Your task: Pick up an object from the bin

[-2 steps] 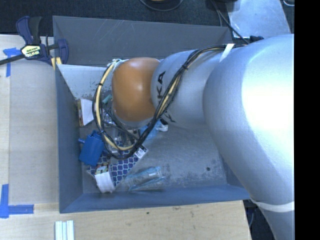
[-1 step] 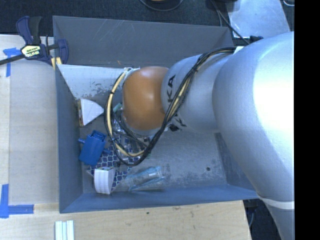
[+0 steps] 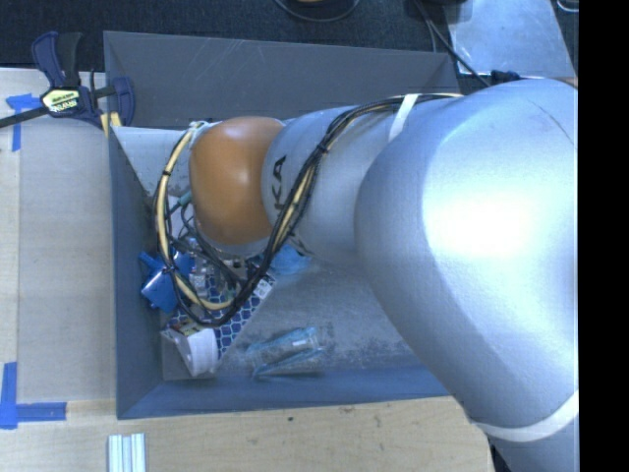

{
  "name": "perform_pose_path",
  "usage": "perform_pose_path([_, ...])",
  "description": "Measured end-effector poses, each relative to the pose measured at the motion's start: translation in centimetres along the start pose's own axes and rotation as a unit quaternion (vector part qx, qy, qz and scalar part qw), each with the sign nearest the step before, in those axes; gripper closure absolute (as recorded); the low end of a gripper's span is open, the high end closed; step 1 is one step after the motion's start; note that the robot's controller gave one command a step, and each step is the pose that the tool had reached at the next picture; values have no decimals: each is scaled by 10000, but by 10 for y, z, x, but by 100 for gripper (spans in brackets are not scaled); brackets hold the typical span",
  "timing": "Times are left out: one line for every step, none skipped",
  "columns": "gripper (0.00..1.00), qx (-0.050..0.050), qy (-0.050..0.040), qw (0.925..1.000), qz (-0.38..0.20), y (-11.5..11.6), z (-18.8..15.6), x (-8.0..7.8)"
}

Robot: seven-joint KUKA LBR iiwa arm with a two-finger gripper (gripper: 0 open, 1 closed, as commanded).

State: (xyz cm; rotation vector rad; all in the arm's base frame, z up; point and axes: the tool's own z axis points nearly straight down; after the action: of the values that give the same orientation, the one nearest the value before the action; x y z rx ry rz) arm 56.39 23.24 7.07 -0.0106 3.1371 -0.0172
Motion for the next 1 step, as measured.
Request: perform_pose_path([100, 0, 0, 10000, 2, 0, 0, 0])
